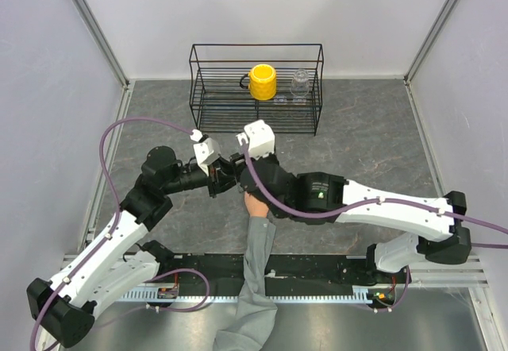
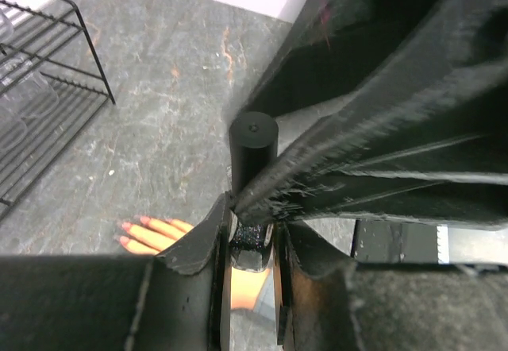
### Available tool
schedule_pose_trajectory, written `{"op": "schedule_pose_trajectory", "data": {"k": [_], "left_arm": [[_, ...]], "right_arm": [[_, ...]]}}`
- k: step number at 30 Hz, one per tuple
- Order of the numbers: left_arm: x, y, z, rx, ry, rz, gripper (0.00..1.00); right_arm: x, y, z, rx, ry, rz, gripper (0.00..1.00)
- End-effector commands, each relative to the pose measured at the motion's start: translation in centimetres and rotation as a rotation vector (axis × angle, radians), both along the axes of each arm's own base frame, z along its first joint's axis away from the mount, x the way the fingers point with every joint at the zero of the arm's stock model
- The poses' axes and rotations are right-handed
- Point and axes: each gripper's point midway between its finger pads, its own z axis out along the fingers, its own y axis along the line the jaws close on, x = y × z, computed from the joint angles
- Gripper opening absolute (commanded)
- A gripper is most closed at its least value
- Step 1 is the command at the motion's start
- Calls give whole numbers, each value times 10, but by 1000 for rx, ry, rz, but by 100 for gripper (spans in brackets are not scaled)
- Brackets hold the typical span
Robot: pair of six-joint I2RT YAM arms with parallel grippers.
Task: Paint the nails
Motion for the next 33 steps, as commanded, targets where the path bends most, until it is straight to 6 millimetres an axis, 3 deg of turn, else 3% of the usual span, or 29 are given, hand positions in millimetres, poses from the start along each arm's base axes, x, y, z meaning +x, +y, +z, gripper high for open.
{"op": "schedule_pose_trajectory", "data": {"k": [1, 5, 10, 15, 16, 17, 24, 26, 30, 33], "left_arm": [[5, -2, 41, -71, -153, -18, 2], [-2, -7, 40, -71, -145, -75, 2], [-17, -15, 38, -77, -108, -200, 2], [-44, -21, 36, -96, -62, -387, 2], [-51, -21, 38, -103, -66, -433, 2], [-55, -22, 39, -107, -54, -457, 2], [-68, -23, 38, -113, -40, -534, 2], [-68, -23, 37, -113, -35, -537, 2], [-69, -24, 36, -111, -27, -545, 2], [-68, -24, 38, -113, -30, -540, 2]], "right_arm": [[-17, 1, 26, 45, 41, 190, 66], [-34, -8, 36, 29, 62, 334, 83], [-50, -18, 46, 15, 62, 489, 90], [-56, -19, 54, 46, 81, 638, 74], [-57, -19, 54, 42, 84, 675, 64], [-58, -20, 55, 43, 85, 695, 60], [-55, -16, 50, 15, 89, 753, 53], [-56, -13, 48, 12, 92, 771, 45], [-57, -9, 44, 3, 100, 794, 44], [-59, -5, 40, -6, 108, 813, 35]]}}
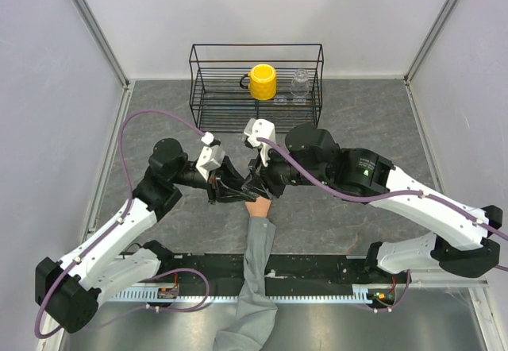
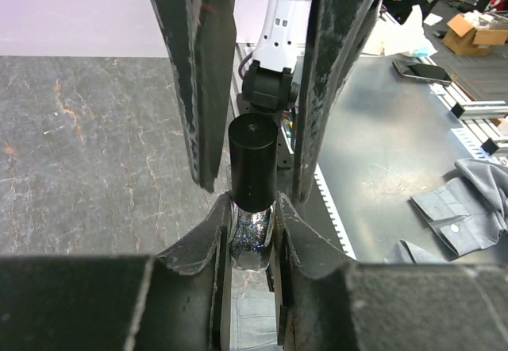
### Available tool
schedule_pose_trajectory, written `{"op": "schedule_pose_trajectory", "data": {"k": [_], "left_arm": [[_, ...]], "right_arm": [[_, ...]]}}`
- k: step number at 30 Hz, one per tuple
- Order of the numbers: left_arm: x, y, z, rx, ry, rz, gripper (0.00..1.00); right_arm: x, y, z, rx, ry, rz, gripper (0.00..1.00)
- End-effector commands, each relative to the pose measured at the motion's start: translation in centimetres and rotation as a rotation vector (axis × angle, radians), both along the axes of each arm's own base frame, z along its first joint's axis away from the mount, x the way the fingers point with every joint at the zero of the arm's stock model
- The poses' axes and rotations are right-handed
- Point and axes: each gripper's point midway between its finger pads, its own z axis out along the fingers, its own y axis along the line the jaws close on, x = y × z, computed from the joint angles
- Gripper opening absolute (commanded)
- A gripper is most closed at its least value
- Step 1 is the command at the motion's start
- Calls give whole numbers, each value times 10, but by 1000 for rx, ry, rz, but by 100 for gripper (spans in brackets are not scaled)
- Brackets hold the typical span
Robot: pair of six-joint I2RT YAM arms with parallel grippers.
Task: Paint the nails
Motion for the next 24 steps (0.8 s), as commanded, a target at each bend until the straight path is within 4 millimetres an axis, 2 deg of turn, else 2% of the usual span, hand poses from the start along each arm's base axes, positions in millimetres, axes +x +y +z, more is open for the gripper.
{"op": "schedule_pose_trajectory", "data": {"k": [1, 3, 4, 5, 8, 9, 10, 12, 13, 14, 15, 16, 17, 18, 19, 20, 22, 24], "left_arm": [[-5, 0, 18, -35, -37, -26, 2], [-2, 0, 18, -34, -39, 2, 2], [4, 0, 19, -37, -58, 42, 2], [8, 1, 22, -40, -73, 78, 2], [34, 3, 18, -16, -88, 245, 2], [47, 7, 21, -18, -109, 334, 2], [53, 10, 18, -8, -104, 377, 2], [72, 21, 21, -9, -120, 510, 2], [78, 25, 18, 0, -113, 553, 2], [82, 29, 18, 2, -112, 596, 2], [93, 35, 18, 9, -148, 667, 2], [95, 40, 18, 9, -151, 695, 2], [97, 42, 18, 10, -154, 715, 2], [99, 44, 21, 8, -162, 735, 2], [98, 45, 21, 5, -165, 737, 2], [98, 46, 21, 1, -171, 737, 2], [97, 45, 21, -4, -169, 731, 2], [96, 44, 21, -5, -169, 724, 2]], "right_arm": [[-4, 8, 11, 26, -17, 57, 26], [-3, 8, 8, 19, -16, 55, 17], [-1, 8, 4, 8, -13, 46, 7], [1, 8, 2, 4, -13, 35, 1], [12, 8, -10, -2, -8, -38, 0], [15, 13, -5, 38, -16, -52, 0], [17, 15, -16, 39, 17, -84, 0], [25, 22, -12, 95, 9, -160, 0], [48, 12, -16, 92, -20, -349, 0], [57, 7, -14, 92, -54, -461, 0], [52, 4, -30, 15, -93, -570, 0], [55, 2, -16, 50, -87, -684, 0], [67, -3, -22, 21, -153, -843, 0], [50, 3, -26, -12, -171, -836, 0], [44, 12, -16, 18, -175, -845, 0], [37, 23, -23, 12, -185, -845, 0], [36, 32, -24, 6, -188, -837, 0], [37, 29, -27, -11, -207, -842, 0]]}}
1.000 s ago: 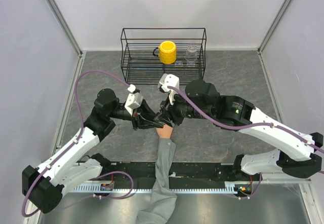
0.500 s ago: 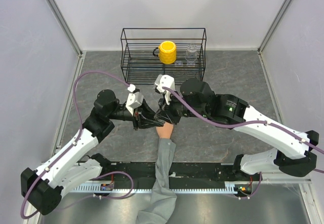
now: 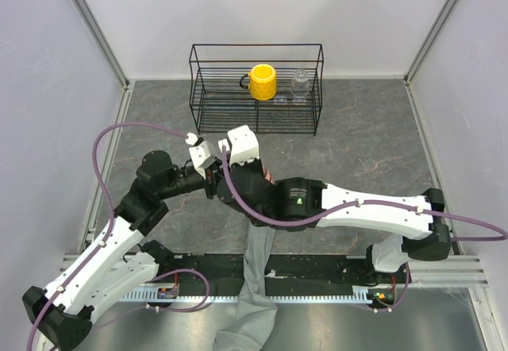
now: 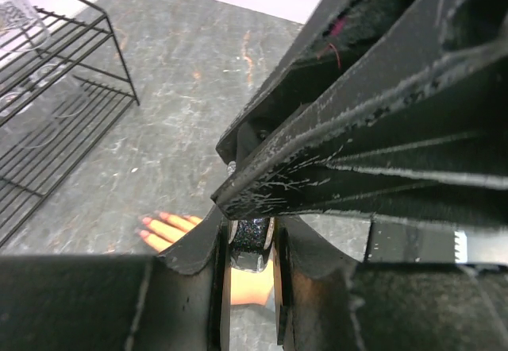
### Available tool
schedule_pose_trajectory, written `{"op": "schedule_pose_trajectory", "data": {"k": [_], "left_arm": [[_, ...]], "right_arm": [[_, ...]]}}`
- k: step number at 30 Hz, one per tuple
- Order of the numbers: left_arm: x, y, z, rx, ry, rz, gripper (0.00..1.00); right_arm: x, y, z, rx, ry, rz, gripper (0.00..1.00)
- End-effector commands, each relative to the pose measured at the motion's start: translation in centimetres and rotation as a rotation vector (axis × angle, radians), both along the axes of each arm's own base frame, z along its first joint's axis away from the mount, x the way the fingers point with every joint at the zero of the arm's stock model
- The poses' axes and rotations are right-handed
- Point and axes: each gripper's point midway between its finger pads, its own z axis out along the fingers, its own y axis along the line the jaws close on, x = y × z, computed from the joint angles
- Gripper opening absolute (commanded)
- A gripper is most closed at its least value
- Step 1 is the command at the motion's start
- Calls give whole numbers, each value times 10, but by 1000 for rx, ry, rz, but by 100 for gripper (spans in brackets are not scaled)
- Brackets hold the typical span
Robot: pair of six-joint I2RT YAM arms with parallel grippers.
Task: Paint the nails
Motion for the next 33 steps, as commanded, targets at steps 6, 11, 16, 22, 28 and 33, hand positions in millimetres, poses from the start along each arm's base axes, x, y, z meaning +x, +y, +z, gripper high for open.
{"op": "schedule_pose_trajectory", "data": {"k": [6, 11, 16, 22, 28, 33], "left_arm": [[22, 1, 34, -59, -139, 65, 2], [1, -14, 31, -71, -112, -98, 2], [-21, -25, 32, -88, -83, -262, 2], [-68, -34, 29, -111, 16, -623, 2], [-88, -35, 25, -104, 68, -732, 2], [-87, -35, 24, -104, 68, -726, 2]], "right_arm": [[-24, -10, 4, 19, 34, 80, 30], [-29, -32, 15, 31, 84, 181, 64], [-47, -42, 33, 37, 115, 381, 72], [-67, -36, 41, 31, 172, 660, 66], [-66, -38, 38, 26, 205, 751, 57], [-65, -34, 31, 13, 222, 783, 50]]}}
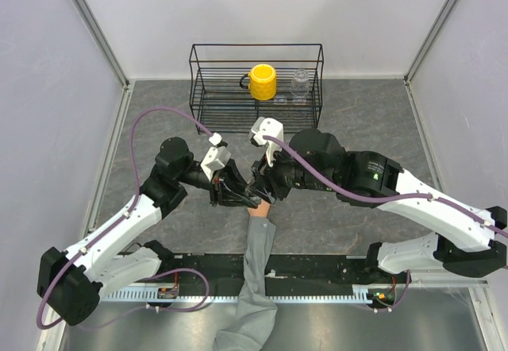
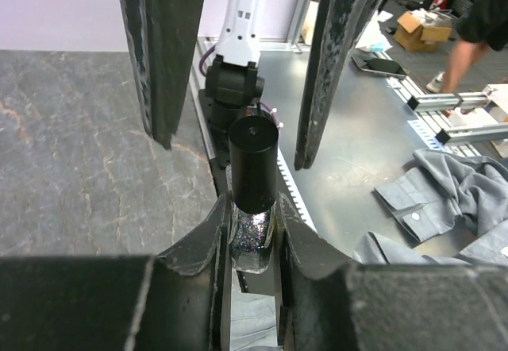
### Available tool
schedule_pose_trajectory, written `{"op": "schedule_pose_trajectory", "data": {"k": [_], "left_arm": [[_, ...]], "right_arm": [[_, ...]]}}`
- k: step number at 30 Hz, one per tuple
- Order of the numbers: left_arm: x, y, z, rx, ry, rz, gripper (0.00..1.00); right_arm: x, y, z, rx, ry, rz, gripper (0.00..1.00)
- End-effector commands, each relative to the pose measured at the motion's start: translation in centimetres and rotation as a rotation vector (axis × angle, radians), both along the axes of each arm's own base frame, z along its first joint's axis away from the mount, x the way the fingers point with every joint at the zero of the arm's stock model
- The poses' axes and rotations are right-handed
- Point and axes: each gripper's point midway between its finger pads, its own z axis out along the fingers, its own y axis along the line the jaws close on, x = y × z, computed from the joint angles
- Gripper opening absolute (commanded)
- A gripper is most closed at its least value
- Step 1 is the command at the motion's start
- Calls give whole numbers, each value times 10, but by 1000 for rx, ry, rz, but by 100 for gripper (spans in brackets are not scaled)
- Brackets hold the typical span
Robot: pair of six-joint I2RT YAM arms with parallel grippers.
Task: Paint the nails
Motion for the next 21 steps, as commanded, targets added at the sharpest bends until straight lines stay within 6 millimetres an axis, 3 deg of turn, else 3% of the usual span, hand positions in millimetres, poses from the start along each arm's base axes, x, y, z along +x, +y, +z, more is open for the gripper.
{"op": "schedule_pose_trajectory", "data": {"k": [1, 6, 12, 18, 19, 20, 21], "left_arm": [[-11, 3, 20, -41, -49, -60, 2], [-10, 3, 21, -41, -47, -49, 2], [3, 1, 17, -15, -46, 45, 2], [69, 8, 11, 53, -115, 465, 2], [85, 15, 10, 66, -118, 573, 2], [93, 19, 9, 73, -119, 629, 2], [103, 26, 10, 77, -155, 685, 2]], "right_arm": [[-13, 10, 8, 26, 5, 114, 50], [-14, 14, 2, 19, 7, 138, 46], [-3, 18, -2, 9, -11, 89, 4], [23, 21, -14, 32, -34, -148, 0], [25, 20, -18, 25, -39, -227, 0], [47, 3, -16, 1, -133, -435, 0], [38, 5, -27, -50, -169, -484, 0]]}}
